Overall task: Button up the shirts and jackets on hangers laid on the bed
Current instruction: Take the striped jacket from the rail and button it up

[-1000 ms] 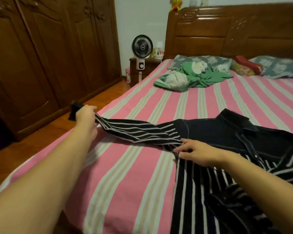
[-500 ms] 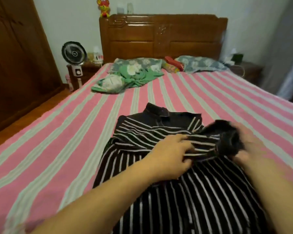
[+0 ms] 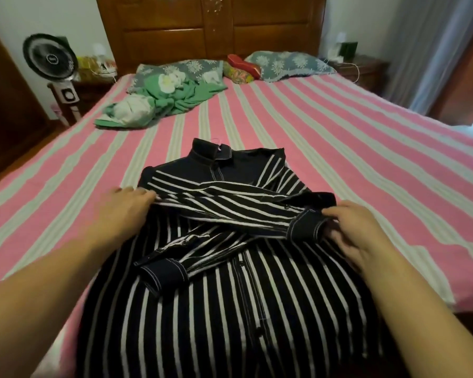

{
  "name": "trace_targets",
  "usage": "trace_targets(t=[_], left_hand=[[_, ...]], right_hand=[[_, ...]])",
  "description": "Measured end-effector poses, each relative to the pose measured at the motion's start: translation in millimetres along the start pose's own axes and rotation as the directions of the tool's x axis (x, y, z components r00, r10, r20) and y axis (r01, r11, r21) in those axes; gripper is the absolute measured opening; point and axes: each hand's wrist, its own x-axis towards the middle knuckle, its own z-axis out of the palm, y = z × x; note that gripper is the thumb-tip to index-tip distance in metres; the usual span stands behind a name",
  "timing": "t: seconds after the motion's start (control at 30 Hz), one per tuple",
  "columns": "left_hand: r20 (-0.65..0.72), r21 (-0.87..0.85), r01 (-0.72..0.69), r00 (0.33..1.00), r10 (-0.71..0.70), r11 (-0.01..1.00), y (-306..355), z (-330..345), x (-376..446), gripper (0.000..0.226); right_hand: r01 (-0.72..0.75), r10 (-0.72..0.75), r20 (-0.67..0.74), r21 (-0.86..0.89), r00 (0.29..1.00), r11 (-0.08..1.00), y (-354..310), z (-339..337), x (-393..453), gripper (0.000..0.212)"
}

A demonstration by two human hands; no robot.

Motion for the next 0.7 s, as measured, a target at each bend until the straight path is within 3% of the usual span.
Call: trace_targets(t=[0.07,0.13,0.17,0.2,0.27,0.3,0.33,0.4,0.43,0.5,0.57,0.6,0.7], left_hand=[[-0.080,0.054,0.108,0.991,-0.103,0.993,-24,-13,-6,0.021],[-0.003,0.062,0.206,0.978,-0.207,0.977,-42,-23,-18,0.021],[0.069,0.063,0.260,0.962,-0.264,0.964,-46,-26,-24,0.022],[0.139,0.054,0.323,0.935,-0.327,0.945,-47,-25,-30,0.030],[0.311,0.006,0.439,0.853,-0.419,0.898,-36,-30,-40,0.050],[0.297,-0.103,0.465,0.858,-0.419,0.879,-22,-39,-43,0.055],[0.198,-0.255,0.442,0.895,-0.400,0.860,-5,-51,-47,0.054],[0.009,-0.568,0.251,0.954,-0.299,0.784,39,-81,-59,0.037],[-0.010,-0.686,0.142,0.979,-0.205,0.713,62,-97,-67,0.028],[0.080,-0.812,0.084,0.996,-0.032,0.577,103,-110,-80,0.012],[0.173,-0.827,0.130,0.984,0.028,0.547,132,-100,-85,0.009],[0.209,-0.806,0.156,0.977,0.028,0.571,143,-92,-87,0.014],[0.255,-0.687,0.173,0.967,0.012,0.706,161,-78,-93,0.031]], right_hand=[[0.013,-0.010,0.084,-0.032,0.996,0.999,-9,6,-19,0.022],[0.035,0.040,0.269,-0.271,0.962,0.962,-5,9,-41,0.026],[0.085,0.083,0.347,-0.441,0.934,0.894,1,11,-52,0.025],[0.213,0.084,0.406,-0.631,0.910,0.746,9,10,-60,0.023],[0.500,0.058,0.532,-0.823,0.845,0.267,20,9,-71,0.020],[0.580,0.086,0.586,-0.810,0.806,0.087,24,10,-76,0.024],[0.634,0.116,0.629,-0.773,0.768,-0.003,25,10,-79,0.030],[0.673,0.082,0.668,-0.736,0.739,-0.070,21,10,-78,0.036],[0.661,0.000,0.662,-0.749,0.750,-0.051,18,12,-77,0.037],[0.687,-0.256,0.645,-0.716,0.720,0.128,17,19,-70,0.035],[0.765,-0.440,0.632,-0.589,0.637,0.261,23,32,-70,0.015],[0.800,-0.448,0.670,-0.556,0.592,0.225,29,39,-69,0.006],[0.802,-0.242,0.783,-0.596,0.573,-0.032,48,53,-65,0.037]])
